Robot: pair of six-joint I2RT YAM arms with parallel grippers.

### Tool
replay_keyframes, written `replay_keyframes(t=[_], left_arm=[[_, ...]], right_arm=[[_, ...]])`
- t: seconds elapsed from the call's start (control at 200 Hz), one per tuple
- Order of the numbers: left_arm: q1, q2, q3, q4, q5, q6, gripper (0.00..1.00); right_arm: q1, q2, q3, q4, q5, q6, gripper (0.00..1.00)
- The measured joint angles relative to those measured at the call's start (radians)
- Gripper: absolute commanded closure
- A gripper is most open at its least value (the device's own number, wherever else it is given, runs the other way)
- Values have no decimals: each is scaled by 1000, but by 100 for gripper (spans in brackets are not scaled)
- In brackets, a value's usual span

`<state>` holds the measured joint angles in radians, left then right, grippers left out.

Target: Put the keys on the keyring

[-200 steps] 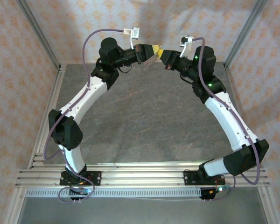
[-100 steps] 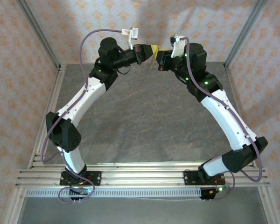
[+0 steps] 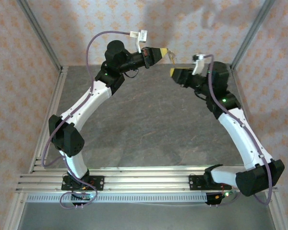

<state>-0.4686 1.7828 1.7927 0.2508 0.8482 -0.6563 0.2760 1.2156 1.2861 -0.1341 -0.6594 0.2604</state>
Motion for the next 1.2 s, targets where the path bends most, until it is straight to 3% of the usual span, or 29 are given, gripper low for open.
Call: replay_keyframes(t=[0.105,0.49,0.721,1.056,1.201], left_arm=[[0,0,0,0,0,0,100],[2,0,0,3,15,0,100],[2,0,0,6,33,0,100],[14,0,0,27,34,-4,100],[5,0,0,46,35,-8,100]], right_arm=[[-54,-5,-17,87,-20,89,67],[-82,19,-18,297,7,304,70],[-85,117,17,368,-4,393,74],[92,144,8,379,-22,371,79],[109,106,-73,353,-26,337,79]])
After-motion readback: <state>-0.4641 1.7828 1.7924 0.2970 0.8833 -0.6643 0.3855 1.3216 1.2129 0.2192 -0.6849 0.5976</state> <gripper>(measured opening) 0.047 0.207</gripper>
